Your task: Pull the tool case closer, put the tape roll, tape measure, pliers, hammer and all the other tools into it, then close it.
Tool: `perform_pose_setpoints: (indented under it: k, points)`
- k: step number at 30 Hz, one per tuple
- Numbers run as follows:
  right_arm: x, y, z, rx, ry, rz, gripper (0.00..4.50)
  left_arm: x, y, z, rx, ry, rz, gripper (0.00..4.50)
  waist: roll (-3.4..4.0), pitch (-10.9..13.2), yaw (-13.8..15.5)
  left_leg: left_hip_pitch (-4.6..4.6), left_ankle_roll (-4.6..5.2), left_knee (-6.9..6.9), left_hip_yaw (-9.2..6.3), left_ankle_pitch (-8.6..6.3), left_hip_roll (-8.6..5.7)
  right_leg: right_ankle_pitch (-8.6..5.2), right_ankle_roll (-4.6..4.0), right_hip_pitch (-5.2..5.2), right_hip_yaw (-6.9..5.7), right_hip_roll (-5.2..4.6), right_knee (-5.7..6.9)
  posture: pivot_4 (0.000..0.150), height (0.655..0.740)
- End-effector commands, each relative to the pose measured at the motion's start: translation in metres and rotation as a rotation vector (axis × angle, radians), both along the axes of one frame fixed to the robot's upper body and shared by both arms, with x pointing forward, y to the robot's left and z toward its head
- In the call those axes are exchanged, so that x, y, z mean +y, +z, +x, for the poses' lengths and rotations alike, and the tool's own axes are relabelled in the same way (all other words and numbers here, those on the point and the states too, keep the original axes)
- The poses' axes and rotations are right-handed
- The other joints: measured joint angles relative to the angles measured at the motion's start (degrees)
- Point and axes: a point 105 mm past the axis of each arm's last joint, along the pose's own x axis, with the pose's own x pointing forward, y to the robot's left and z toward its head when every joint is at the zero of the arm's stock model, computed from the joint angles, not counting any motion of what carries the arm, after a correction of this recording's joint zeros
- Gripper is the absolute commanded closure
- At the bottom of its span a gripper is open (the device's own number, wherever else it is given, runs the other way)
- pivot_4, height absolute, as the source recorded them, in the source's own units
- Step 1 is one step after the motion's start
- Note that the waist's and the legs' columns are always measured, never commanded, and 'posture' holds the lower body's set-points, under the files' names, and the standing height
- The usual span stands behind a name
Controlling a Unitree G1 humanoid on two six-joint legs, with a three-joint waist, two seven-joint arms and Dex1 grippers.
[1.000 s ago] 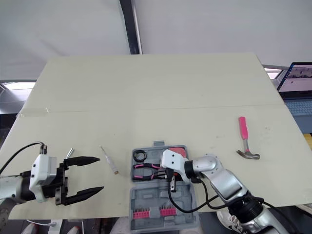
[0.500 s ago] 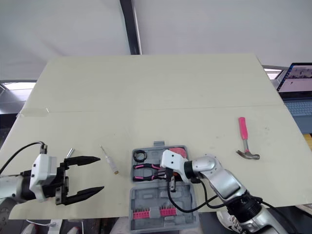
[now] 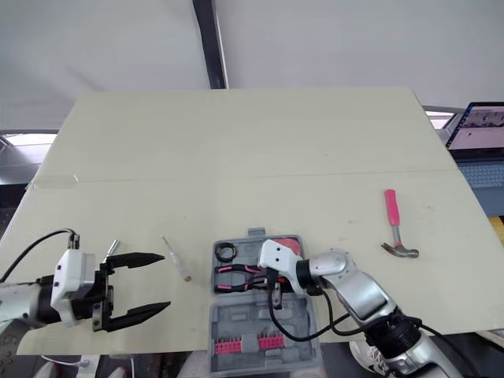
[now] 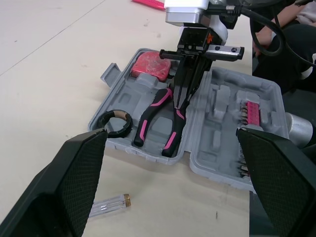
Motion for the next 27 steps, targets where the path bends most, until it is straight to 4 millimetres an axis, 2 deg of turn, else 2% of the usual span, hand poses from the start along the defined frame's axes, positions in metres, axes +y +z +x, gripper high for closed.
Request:
perform_pose_setpoints:
  k: [1, 9, 15, 19, 22, 27]
  points:
    - [0.003, 0.014, 0.005, -0.039, -0.005, 0.049, 4.46, -0.007, 0.005, -0.003, -0.024, -0.032, -0.005, 0.0, 0.0, 0.0, 0.0, 0.0, 0.0, 0.0, 0.0, 0.0, 0.0, 0.0, 0.0, 0.0, 0.0, 0.0, 0.0, 0.15, 0.74]
    - [0.0, 0.0, 0.017, -0.046, -0.061, 0.003, 4.46, -0.006, 0.004, -0.003, -0.022, -0.03, -0.003, 0.0, 0.0, 0.0, 0.0, 0.0, 0.0, 0.0, 0.0, 0.0, 0.0, 0.0, 0.0, 0.0, 0.0, 0.0, 0.0, 0.15, 0.74]
    - [-0.009, -0.019, 0.018, -0.052, -0.061, -0.081, 4.46, -0.006, 0.004, -0.003, -0.022, -0.029, -0.002, 0.0, 0.01, 0.0, 0.0, 0.01, 0.0, -0.01, 0.0, 0.0, 0.0, 0.0, 0.0, 0.0, 0.0, 0.0, 0.0, 0.15, 0.74]
    - [-0.01, -0.02, 0.016, -0.054, -0.055, -0.083, 4.46, -0.007, 0.004, -0.004, -0.02, -0.03, -0.004, 0.0, 0.0, 0.0, 0.0, 0.03, 0.0, -0.01, 0.01, 0.0, 0.0, 0.0, 0.0, 0.0, 0.0, 0.0, 0.0, 0.15, 0.74]
    - [-0.007, -0.01, 0.017, -0.081, -0.057, -0.046, 4.46, -0.007, 0.003, -0.004, -0.012, -0.031, -0.008, 0.0, 0.0, 0.0, 0.0, 0.03, 0.0, -0.01, 0.01, 0.0, 0.0, 0.0, 0.0, 0.0, 0.0, 0.0, 0.0, 0.15, 0.74]
    - [-0.012, 0.03, 0.022, -0.159, -0.109, 0.066, 4.46, -0.005, 0.003, 0.004, -0.023, 0.024, -0.001, 0.0, 0.01, 0.0, 0.1, -0.01, 0.0, 0.01, 0.01, 0.0, -0.01, 0.0, 0.0, 0.0, 0.0, -0.01, 0.0, 0.15, 0.74]
